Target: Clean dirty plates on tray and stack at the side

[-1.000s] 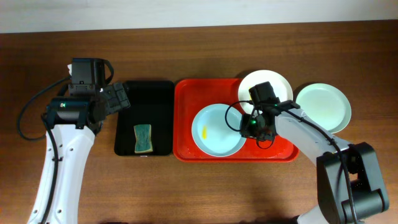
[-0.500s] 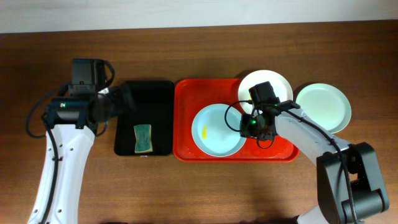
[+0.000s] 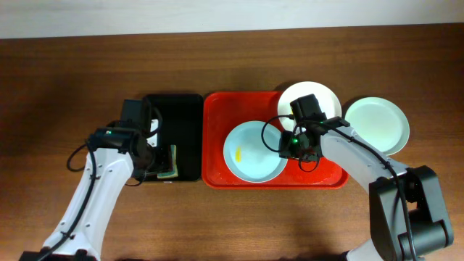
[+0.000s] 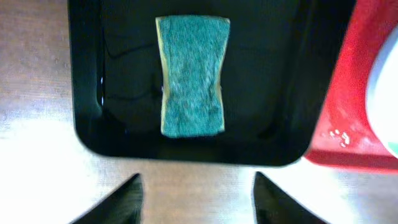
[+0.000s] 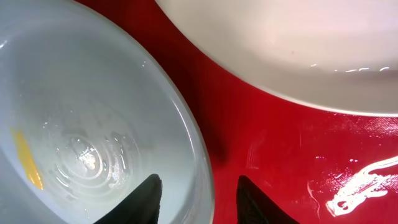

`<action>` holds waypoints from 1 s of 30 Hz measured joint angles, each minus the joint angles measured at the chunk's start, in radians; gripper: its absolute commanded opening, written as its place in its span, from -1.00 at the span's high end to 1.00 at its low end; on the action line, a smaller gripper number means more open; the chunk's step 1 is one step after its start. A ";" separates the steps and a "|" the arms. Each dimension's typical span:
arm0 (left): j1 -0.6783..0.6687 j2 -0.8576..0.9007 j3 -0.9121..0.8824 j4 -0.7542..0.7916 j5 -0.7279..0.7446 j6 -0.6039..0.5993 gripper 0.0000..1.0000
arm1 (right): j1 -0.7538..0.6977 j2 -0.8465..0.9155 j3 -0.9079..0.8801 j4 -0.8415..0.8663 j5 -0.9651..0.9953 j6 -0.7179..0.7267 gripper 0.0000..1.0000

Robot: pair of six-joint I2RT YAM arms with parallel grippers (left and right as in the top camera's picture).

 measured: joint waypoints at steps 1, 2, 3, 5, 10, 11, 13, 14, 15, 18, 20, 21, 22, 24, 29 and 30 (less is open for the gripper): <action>0.000 0.008 -0.006 0.019 -0.005 0.000 -0.04 | 0.000 0.000 0.000 0.006 0.000 0.000 0.20; 0.000 0.018 -0.011 0.039 -0.008 0.001 -0.06 | 0.000 0.000 0.000 0.013 0.000 0.000 0.20; 0.000 0.032 -0.012 0.061 -0.011 0.001 -0.06 | 0.000 0.000 0.000 0.020 0.000 0.000 0.20; 0.000 0.061 -0.012 0.101 -0.015 0.001 -0.08 | 0.000 0.000 0.000 0.016 0.000 0.000 0.19; 0.000 0.136 -0.013 0.138 -0.018 0.001 -0.09 | 0.000 0.000 0.000 -0.007 0.000 -0.001 0.19; 0.000 0.144 -0.013 0.137 -0.018 0.001 -0.10 | 0.000 0.000 0.000 -0.003 0.001 0.000 0.19; 0.000 0.154 -0.013 0.135 -0.018 0.001 -0.06 | 0.000 0.000 0.000 0.003 0.000 0.000 0.19; 0.000 0.159 -0.013 0.134 -0.018 0.001 -0.05 | 0.000 0.000 0.000 0.003 0.000 0.000 0.19; 0.000 0.161 -0.013 0.135 -0.018 0.001 -0.04 | 0.000 0.000 0.000 0.004 0.000 0.000 0.19; 0.000 0.172 -0.013 0.149 -0.018 0.001 -0.01 | 0.000 0.000 0.000 0.005 0.000 -0.001 0.18; 0.000 0.185 -0.013 0.172 -0.018 0.001 0.00 | 0.000 0.000 0.000 0.005 0.000 0.000 0.19; 0.000 0.194 -0.013 0.187 -0.018 0.001 0.00 | 0.000 0.000 0.000 0.005 0.000 0.000 0.19; 0.000 0.203 -0.013 0.200 -0.018 0.001 0.00 | 0.000 0.000 0.000 0.006 0.000 0.000 0.19; 0.000 0.221 -0.013 0.217 -0.018 0.001 0.03 | 0.000 0.000 0.000 0.008 0.000 0.000 0.19; 0.000 0.241 -0.013 0.248 -0.026 0.001 0.22 | 0.000 0.000 0.000 0.006 0.000 0.000 0.19; 0.000 0.241 -0.013 0.253 -0.032 0.002 0.21 | 0.000 0.000 0.000 0.010 0.000 0.000 0.19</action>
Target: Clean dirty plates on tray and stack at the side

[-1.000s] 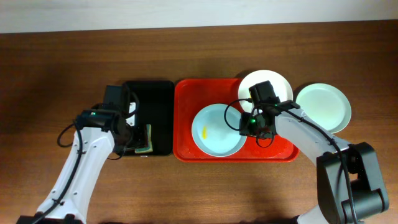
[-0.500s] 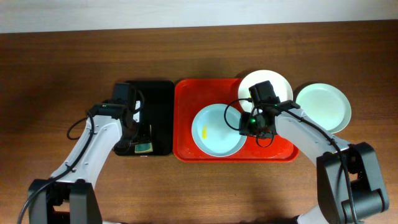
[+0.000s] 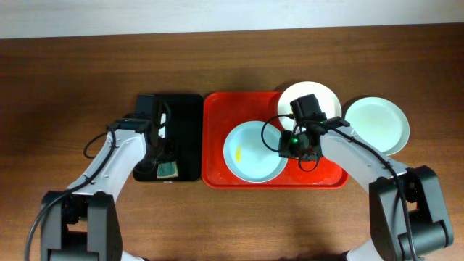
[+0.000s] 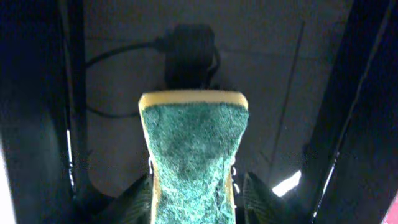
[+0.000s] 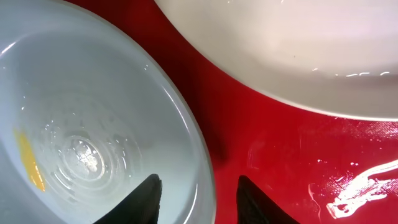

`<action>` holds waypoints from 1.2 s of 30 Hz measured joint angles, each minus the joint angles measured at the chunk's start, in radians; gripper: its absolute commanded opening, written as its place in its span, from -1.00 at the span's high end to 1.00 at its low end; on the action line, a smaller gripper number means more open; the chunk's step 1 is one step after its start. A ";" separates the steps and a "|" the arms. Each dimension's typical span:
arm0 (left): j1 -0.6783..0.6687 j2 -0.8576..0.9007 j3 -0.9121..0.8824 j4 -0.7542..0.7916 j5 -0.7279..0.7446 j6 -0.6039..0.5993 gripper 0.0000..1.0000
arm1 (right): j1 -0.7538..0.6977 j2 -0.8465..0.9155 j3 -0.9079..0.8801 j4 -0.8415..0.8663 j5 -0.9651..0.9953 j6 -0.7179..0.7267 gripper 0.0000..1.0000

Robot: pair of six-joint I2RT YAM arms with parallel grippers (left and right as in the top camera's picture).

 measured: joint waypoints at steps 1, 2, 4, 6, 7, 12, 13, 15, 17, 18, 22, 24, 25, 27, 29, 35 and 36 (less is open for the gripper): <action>0.000 0.000 0.000 0.003 -0.005 0.000 0.21 | 0.000 0.000 0.000 0.000 0.000 0.000 0.19; 0.000 0.000 0.000 0.005 -0.008 0.000 0.21 | 0.000 0.000 0.000 -0.002 0.000 0.000 0.19; 0.000 0.000 0.000 0.007 -0.013 0.000 0.19 | 0.000 0.000 0.000 -0.009 0.000 0.000 0.19; 0.000 0.000 0.000 0.008 -0.013 0.000 0.19 | 0.000 0.000 0.000 -0.012 0.000 0.000 0.19; 0.000 0.000 0.000 0.008 -0.016 0.000 0.19 | 0.000 0.000 0.000 -0.012 0.000 0.000 0.19; 0.000 0.000 -0.026 0.013 -0.017 0.000 0.20 | 0.000 0.000 0.000 -0.013 0.000 0.000 0.19; 0.000 0.000 -0.037 0.018 -0.017 0.000 0.20 | 0.000 0.000 0.000 -0.014 0.000 0.000 0.19; 0.000 0.001 -0.052 0.023 -0.018 0.000 0.21 | 0.000 0.000 0.000 -0.016 0.000 0.000 0.18; 0.000 0.002 -0.053 0.025 -0.019 0.000 0.20 | 0.000 0.000 0.000 -0.016 0.000 0.000 0.19; 0.000 0.002 -0.053 0.026 -0.019 0.000 0.19 | 0.000 0.000 0.000 -0.016 0.000 0.000 0.19; 0.000 0.002 -0.053 0.027 -0.019 0.000 0.17 | 0.000 0.000 0.000 -0.016 0.000 0.000 0.19; 0.000 0.005 -0.053 0.031 -0.020 0.000 0.18 | 0.000 0.000 0.000 -0.016 0.000 0.000 0.18; 0.000 0.007 -0.053 0.033 -0.019 0.000 0.21 | 0.000 0.000 0.000 -0.016 0.000 0.000 0.19; 0.000 0.010 -0.053 0.036 -0.019 0.000 0.25 | 0.000 0.000 0.000 -0.016 0.000 0.000 0.19; -0.001 0.010 -0.053 0.039 -0.020 0.000 0.25 | 0.000 0.000 0.000 -0.016 0.000 0.000 0.19; -0.003 0.013 -0.090 0.106 -0.020 -0.001 0.26 | 0.000 0.000 0.000 -0.016 0.000 0.000 0.19; -0.003 0.015 -0.098 0.113 -0.019 -0.001 0.29 | 0.000 0.000 0.000 -0.016 0.000 0.000 0.19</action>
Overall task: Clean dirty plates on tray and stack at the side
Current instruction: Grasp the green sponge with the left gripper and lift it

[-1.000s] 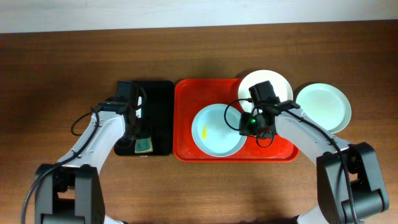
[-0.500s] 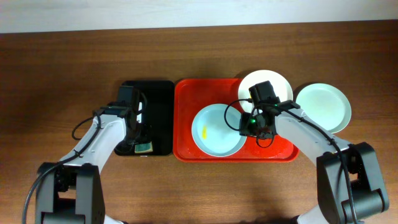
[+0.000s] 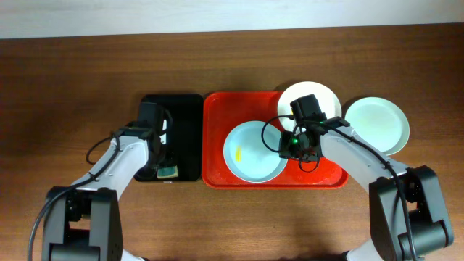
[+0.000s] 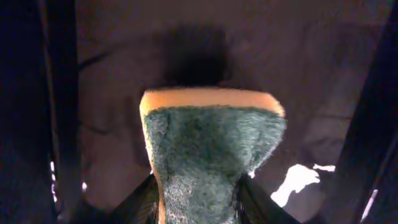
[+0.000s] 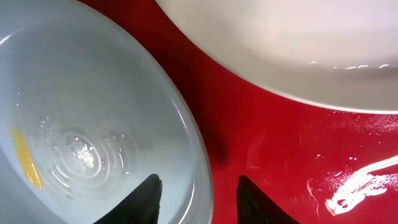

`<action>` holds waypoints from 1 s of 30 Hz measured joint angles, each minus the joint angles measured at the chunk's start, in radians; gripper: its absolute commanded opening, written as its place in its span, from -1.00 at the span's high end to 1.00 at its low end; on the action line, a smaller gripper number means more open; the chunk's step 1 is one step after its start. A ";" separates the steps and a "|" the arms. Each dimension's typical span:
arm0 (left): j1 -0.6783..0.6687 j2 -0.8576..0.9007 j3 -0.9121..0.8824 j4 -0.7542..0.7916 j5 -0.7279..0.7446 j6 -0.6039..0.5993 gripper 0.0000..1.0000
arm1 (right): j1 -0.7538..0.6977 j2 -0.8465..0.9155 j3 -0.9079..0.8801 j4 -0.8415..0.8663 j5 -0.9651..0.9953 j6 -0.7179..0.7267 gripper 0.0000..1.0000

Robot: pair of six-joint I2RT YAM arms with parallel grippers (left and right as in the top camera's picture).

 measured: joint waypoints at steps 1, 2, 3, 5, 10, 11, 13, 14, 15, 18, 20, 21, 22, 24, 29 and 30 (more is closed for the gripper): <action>0.000 0.001 -0.004 0.002 0.000 0.000 0.34 | 0.000 0.000 0.000 0.000 0.000 0.000 0.18; 0.000 0.002 -0.006 0.004 0.000 0.000 0.46 | 0.000 0.000 0.000 0.000 0.000 0.000 0.18; 0.000 0.002 -0.006 0.005 0.000 0.001 0.56 | 0.000 0.000 0.000 0.000 0.000 0.000 0.18; -0.001 0.002 -0.006 0.005 0.000 0.001 0.74 | 0.000 0.000 0.000 -0.001 0.000 0.000 0.18; -0.002 0.002 -0.008 0.007 0.000 0.003 1.00 | 0.000 0.000 0.000 -0.001 0.000 0.000 0.16; -0.002 0.002 -0.008 0.006 0.000 0.003 1.00 | 0.000 0.000 0.000 -0.001 0.000 0.000 0.15; -0.002 0.002 -0.008 0.006 0.000 0.004 1.00 | 0.000 0.000 0.000 -0.001 0.000 0.000 -0.06; -0.002 -0.001 -0.008 0.006 0.000 0.003 1.00 | 0.000 0.000 0.000 -0.001 0.000 -0.001 -0.30; -0.002 -0.013 -0.008 0.006 0.000 0.004 1.00 | 0.000 0.000 0.000 -0.003 0.000 -0.001 -0.43; -0.002 -0.088 -0.008 0.015 0.000 0.003 1.00 | 0.000 0.000 0.000 -0.010 0.003 -0.006 -0.88; -0.002 -0.165 -0.008 0.020 0.000 0.004 1.00 | 0.000 0.000 0.000 -0.014 0.003 -0.002 -0.97; -0.002 -0.198 -0.007 0.021 0.000 0.004 1.00 | 0.000 0.000 0.000 -0.016 0.003 -0.004 -0.97; -0.002 -0.220 -0.006 0.021 0.000 0.004 1.00 | 0.000 0.000 0.000 -0.015 0.003 -0.005 -0.97; -0.002 -0.261 -0.005 0.022 0.000 0.003 1.00 | 0.000 0.000 0.000 -0.015 0.003 -0.006 -0.97; -0.002 -0.268 -0.005 0.022 -0.010 0.003 1.00 | 0.000 0.000 0.000 -0.015 0.003 -0.006 -0.97; -0.002 -0.268 -0.005 0.022 -0.011 0.004 1.00 | 0.000 0.000 0.000 -0.015 0.003 -0.006 -0.97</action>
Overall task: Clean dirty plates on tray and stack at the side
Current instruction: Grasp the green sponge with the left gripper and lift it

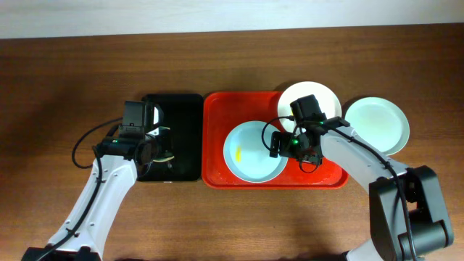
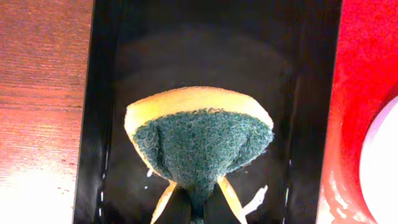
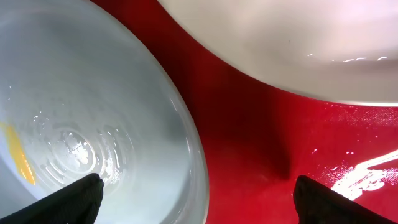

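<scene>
A green and yellow sponge [image 2: 199, 143] is pinched into a fold by my left gripper [image 2: 198, 211], which is shut on it and holds it above the black tray [image 2: 102, 93]. A pale blue plate [image 1: 254, 151] with a yellow smear [image 1: 238, 154] lies in the red tray [image 1: 216, 123]. My right gripper [image 3: 202, 199] is open wide, with its fingers [image 3: 81, 198] on either side of that plate's right rim. A white plate [image 1: 310, 98] rests on the red tray's back right corner.
A pale green plate [image 1: 377, 125] lies on the wooden table to the right of the red tray. The black tray stands directly to the left of the red one. White streaks of residue [image 3: 367, 171] mark the red tray floor near my right gripper.
My left gripper has shut on the sponge, folding it, and now holds it higher above the black tray. My right gripper's fingers stand much farther apart at the blue plate's rim.
First my left gripper hung open short of the black tray, with the sponge flat inside. Then its fingers flanked the sponge, and later sat closer around it. Now it grips the folded sponge, raised. My right gripper stayed at the blue plate's rim and has opened wider.
</scene>
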`<action>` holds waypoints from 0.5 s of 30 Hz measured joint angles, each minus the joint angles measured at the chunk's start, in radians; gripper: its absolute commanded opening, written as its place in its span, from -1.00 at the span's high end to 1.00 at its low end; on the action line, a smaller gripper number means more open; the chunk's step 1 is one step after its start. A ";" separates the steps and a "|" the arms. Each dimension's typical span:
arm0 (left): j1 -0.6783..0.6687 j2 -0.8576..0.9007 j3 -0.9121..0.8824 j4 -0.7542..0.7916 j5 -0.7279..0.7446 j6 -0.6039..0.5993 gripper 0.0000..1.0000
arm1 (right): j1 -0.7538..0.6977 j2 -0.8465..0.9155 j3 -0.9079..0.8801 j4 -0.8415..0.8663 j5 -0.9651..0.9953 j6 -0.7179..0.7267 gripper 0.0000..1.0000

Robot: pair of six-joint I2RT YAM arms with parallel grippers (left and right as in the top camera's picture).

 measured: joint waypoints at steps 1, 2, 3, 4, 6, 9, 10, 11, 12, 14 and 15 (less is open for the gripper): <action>0.000 0.000 0.000 0.000 0.000 0.000 1.00 | 0.000 0.000 0.000 0.000 0.000 0.000 -0.97; 0.000 0.000 0.000 0.000 -0.001 0.000 1.00 | 0.000 0.000 0.000 0.000 0.000 0.000 -0.97; 0.000 0.000 0.000 0.001 -0.003 0.000 1.00 | 0.000 0.000 0.000 0.000 0.000 0.000 -0.97; 0.000 0.001 -0.003 0.010 -0.009 0.000 1.00 | 0.000 0.000 0.000 0.000 0.000 0.000 -0.97; 0.000 0.010 -0.014 0.047 -0.015 0.000 1.00 | 0.000 0.000 0.000 0.000 0.000 0.000 -0.97; 0.000 0.064 -0.048 0.121 -0.016 0.000 1.00 | 0.000 0.000 0.000 0.000 0.000 0.000 -0.97; 0.000 0.083 -0.053 0.129 -0.018 0.000 1.00 | 0.000 0.000 0.000 0.000 0.000 0.000 -0.97; 0.000 0.109 -0.058 0.141 -0.019 0.000 1.00 | 0.000 0.000 0.000 -0.001 0.000 0.000 -0.97; 0.000 0.137 -0.060 0.156 -0.019 0.000 1.00 | 0.000 0.000 0.000 0.000 0.000 0.000 -0.97; 0.000 0.184 -0.060 0.167 -0.019 0.000 1.00 | 0.000 0.000 0.000 0.000 0.000 0.000 -0.97; 0.000 0.223 -0.061 0.175 -0.019 0.000 1.00 | 0.000 0.000 0.000 0.000 0.000 0.000 -0.97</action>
